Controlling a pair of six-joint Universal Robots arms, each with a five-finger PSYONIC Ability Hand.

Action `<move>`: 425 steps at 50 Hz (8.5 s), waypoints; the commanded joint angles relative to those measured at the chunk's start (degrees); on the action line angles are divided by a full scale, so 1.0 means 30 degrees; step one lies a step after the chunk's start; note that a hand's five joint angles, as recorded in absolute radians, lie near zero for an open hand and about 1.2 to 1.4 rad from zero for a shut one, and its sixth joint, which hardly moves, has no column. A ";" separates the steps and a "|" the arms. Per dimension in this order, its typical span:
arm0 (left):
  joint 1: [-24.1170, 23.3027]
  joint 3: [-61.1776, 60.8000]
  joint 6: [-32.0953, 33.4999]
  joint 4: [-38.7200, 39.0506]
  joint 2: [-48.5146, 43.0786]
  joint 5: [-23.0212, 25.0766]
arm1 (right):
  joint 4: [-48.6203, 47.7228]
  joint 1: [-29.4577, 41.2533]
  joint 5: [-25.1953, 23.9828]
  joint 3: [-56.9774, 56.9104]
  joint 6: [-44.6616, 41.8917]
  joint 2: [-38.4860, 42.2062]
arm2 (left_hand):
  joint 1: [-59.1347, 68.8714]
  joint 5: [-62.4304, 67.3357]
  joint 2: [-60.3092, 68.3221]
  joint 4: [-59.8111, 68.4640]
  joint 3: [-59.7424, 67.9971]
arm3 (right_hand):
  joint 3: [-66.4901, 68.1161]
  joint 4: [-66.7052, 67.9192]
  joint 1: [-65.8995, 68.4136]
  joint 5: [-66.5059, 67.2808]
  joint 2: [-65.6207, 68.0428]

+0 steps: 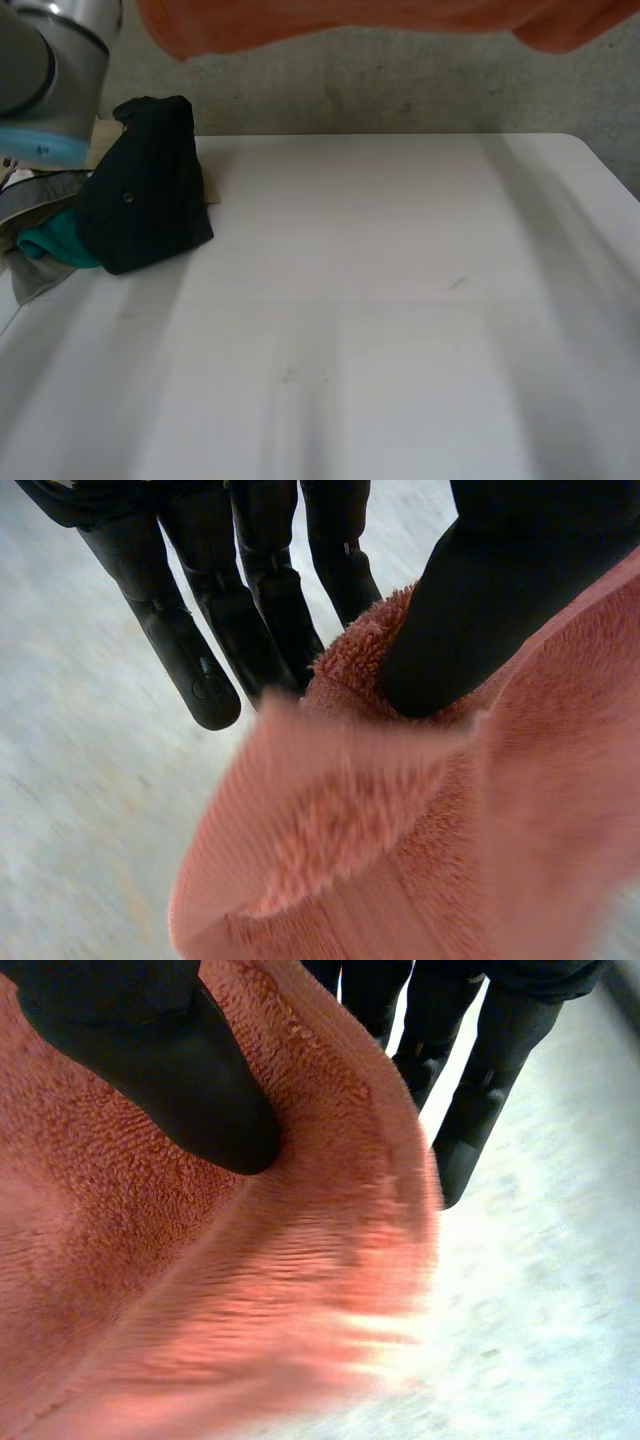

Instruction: Fold the laundry.

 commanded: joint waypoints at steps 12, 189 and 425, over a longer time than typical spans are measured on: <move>0.0014 -1.2785 0.2677 -0.1747 -0.0749 0.0684 | 0.6647 -0.0274 -0.1663 0.9428 -0.2630 0.1295 | 0.4513 0.4539 0.3740 0.3679 0.3801 | 0.3933 0.3775 0.5325 0.3762 0.4107; -0.0338 0.4172 0.9389 -0.6492 -1.1267 -0.1131 | -0.0289 -0.2150 -0.0374 0.0670 -0.5005 0.9235 | -1.8820 -1.8795 -1.9594 -1.9655 -1.9533 | -1.9400 -1.9559 -1.8008 -1.9572 -1.9226; -0.3180 -1.2230 0.3469 -0.4736 0.2267 -0.0692 | 0.4483 0.9948 -0.3712 1.2419 -0.7963 0.0796 | -1.8820 -1.8795 -1.9594 -1.9655 -1.9533 | 0.3933 0.3775 0.5325 0.3762 0.4107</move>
